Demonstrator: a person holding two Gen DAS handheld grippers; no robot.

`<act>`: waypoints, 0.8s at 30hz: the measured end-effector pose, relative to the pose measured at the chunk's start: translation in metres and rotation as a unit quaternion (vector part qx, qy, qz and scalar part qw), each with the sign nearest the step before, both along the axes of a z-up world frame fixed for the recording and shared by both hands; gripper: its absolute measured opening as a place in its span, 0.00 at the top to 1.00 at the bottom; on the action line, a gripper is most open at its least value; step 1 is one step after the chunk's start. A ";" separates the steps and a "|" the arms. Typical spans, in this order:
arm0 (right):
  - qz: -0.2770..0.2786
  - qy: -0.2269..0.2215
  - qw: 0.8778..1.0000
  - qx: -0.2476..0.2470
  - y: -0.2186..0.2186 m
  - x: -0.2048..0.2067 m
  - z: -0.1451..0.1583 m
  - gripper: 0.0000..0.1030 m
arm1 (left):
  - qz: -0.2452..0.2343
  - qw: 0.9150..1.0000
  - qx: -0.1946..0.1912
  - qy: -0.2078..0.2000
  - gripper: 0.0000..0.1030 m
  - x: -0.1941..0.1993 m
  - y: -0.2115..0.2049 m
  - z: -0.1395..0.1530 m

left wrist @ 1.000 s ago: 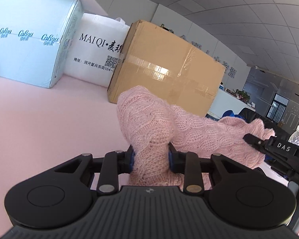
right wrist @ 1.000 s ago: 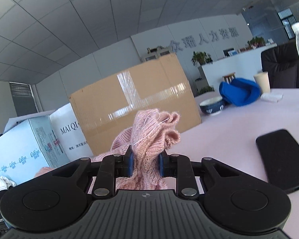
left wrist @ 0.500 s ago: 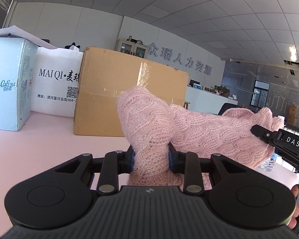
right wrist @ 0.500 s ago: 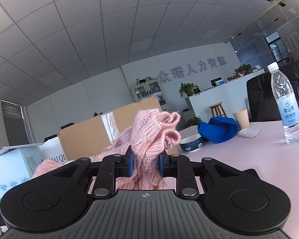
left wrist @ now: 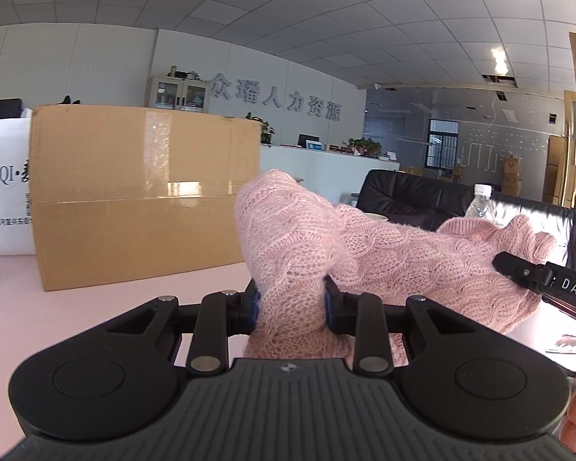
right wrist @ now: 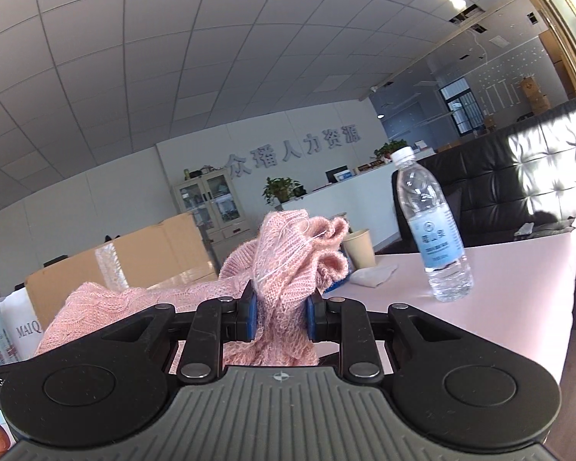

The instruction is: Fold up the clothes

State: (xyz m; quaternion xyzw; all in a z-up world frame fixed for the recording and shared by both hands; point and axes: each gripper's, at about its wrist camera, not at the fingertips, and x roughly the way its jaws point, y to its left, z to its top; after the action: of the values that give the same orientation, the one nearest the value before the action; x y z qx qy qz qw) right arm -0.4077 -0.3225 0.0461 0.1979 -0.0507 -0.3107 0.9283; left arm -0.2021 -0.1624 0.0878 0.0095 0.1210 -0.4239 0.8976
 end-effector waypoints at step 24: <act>-0.129 0.094 0.987 0.037 -0.067 -0.030 -0.069 0.79 | -0.092 0.992 0.088 0.000 0.74 -0.014 -0.145 -0.045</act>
State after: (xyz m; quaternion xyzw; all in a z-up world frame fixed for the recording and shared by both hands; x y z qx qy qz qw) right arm -0.4377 -0.3899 -0.0225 0.1937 0.0228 -0.4462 0.8734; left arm -0.2157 -0.3075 0.0431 0.0996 0.1558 -0.4928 0.8503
